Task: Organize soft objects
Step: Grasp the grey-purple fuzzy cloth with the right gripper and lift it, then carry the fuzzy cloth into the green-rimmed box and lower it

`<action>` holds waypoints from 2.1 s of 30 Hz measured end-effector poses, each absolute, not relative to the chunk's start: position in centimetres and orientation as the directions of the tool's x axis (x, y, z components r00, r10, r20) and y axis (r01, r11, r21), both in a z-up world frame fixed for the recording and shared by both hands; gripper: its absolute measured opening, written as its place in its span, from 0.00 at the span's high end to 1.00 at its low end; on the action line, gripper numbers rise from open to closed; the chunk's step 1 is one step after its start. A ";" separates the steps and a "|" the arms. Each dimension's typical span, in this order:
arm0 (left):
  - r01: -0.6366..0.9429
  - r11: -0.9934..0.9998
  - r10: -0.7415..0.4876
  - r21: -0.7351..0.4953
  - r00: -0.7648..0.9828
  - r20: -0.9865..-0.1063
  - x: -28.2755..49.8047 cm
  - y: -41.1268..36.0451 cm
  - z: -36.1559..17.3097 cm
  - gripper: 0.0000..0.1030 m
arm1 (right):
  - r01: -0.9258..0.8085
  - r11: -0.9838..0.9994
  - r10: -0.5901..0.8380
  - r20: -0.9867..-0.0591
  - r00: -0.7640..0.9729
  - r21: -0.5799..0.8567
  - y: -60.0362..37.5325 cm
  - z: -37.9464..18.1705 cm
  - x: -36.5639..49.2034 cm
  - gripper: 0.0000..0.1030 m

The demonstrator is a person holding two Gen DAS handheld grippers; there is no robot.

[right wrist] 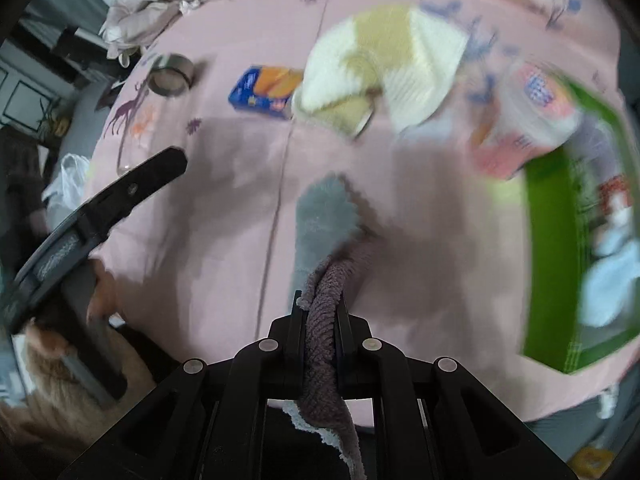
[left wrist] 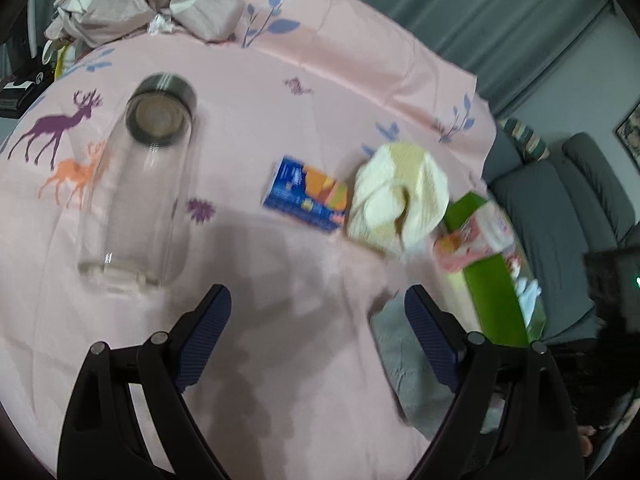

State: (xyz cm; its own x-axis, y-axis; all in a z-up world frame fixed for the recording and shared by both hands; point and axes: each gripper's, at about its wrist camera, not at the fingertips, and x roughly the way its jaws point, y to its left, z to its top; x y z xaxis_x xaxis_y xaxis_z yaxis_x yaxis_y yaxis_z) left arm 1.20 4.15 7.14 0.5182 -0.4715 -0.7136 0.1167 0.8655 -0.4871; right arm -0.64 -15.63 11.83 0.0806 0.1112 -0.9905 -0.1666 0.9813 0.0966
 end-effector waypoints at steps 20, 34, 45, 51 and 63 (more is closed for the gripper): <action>0.203 0.819 -0.573 -0.536 0.291 -0.766 -0.8 -1.7 3.3 0.32 | -0.018 0.932 0.361 -0.919 0.155 0.363 -15.5 6.4 4.5 0.80; 0.190 0.888 -0.461 -0.420 0.367 -0.808 -0.4 -3.0 2.9 0.55 | 0.014 0.956 0.276 -0.911 0.307 0.294 -20.8 10.3 2.2 0.27; 0.233 0.859 -0.512 -0.456 0.354 -0.783 -0.2 -4.1 2.7 0.81 | 0.014 0.915 0.389 -0.888 0.245 0.404 -19.5 6.2 1.7 0.31; 0.262 0.865 -0.500 -0.428 0.368 -0.784 -0.2 -5.2 3.2 0.83 | -0.026 0.899 0.429 -0.864 0.264 0.438 -19.3 6.0 1.3 0.58; 0.460 0.822 -0.548 -0.336 0.479 -0.686 0.8 -11.2 12.2 0.84 | -0.080 0.866 0.456 -0.715 0.530 0.494 -24.2 15.4 -0.3 0.65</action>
State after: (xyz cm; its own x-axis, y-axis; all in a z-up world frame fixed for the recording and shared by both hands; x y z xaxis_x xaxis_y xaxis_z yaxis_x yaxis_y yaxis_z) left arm 0.77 -11.17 12.17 0.4790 -0.5478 -0.6859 0.4597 0.8222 -0.3356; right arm -0.26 -24.24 15.44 0.5300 0.4563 -0.7147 -0.0796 0.8659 0.4938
